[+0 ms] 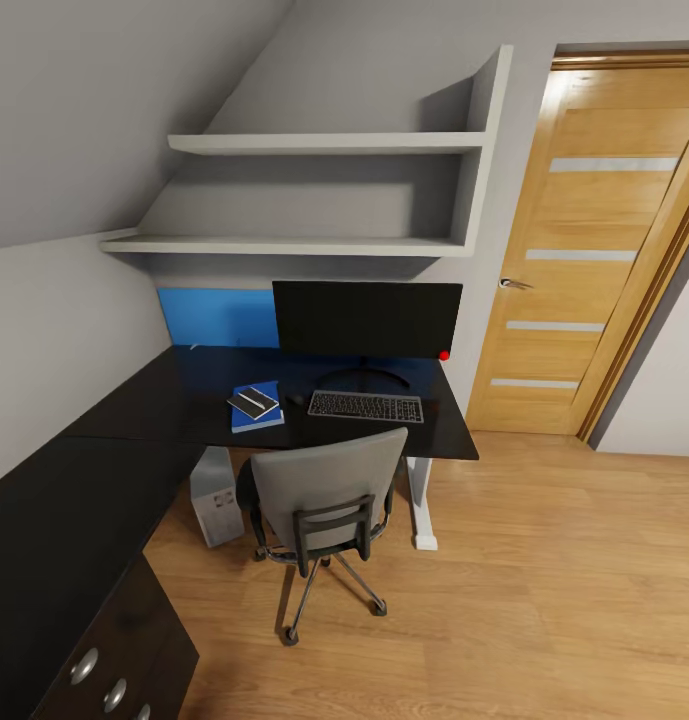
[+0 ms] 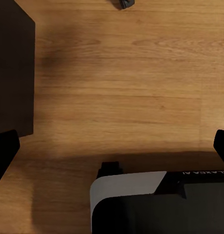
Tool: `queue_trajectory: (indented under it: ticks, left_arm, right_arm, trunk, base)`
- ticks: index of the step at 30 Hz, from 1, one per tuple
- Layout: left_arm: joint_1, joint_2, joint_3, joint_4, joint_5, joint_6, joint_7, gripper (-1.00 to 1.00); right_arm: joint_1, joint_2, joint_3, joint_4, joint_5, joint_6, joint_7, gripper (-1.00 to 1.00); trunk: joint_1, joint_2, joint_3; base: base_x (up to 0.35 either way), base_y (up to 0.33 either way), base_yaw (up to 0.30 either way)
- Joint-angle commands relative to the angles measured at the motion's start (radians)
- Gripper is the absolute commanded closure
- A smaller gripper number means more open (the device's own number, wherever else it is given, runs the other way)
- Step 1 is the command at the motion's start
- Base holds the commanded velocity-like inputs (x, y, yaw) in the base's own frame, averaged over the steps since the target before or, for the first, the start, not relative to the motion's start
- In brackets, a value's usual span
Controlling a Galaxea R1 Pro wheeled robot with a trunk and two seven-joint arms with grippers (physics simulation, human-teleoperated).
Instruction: In the bedroom, organize the workspace by keeping the computer under the desk, ensuring the monitor is on the desk, placing the keyboard on the desk next to the monitor, placing the mouse on the desk next to the keyboard, moving the folder from the swivel chair onto the desk next to the mouse, stacking the notebook on top of the folder with the pen on top of the notebook, and positioning the swivel chair next to the desk.
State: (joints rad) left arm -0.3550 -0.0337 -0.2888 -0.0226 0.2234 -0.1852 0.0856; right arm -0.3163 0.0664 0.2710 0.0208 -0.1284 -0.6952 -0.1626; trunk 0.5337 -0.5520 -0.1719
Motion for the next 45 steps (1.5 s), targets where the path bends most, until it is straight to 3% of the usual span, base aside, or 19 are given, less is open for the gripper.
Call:
queue_trajectory:
  ticks: [1, 45]
  left_arm:
    - [-0.001, 0.0, -0.009, 0.001, 0.008, -0.004, 0.003, -1.0]
    - [-0.001, 0.0, -0.008, 0.001, 0.009, -0.005, 0.002, -1.0]
  right_arm:
    - [-0.001, 0.001, 0.009, 0.002, -0.01, -0.004, -0.002, -1.0]
    - [-0.001, 0.001, 0.01, 0.002, -0.01, -0.004, -0.002, -1.0]
  trunk:
    - [0.0, -0.002, -0.002]
    - [0.0, -0.002, -0.002]
  base:
    - [0.0, 0.0, 0.0]
    - [0.0, 0.0, 0.0]
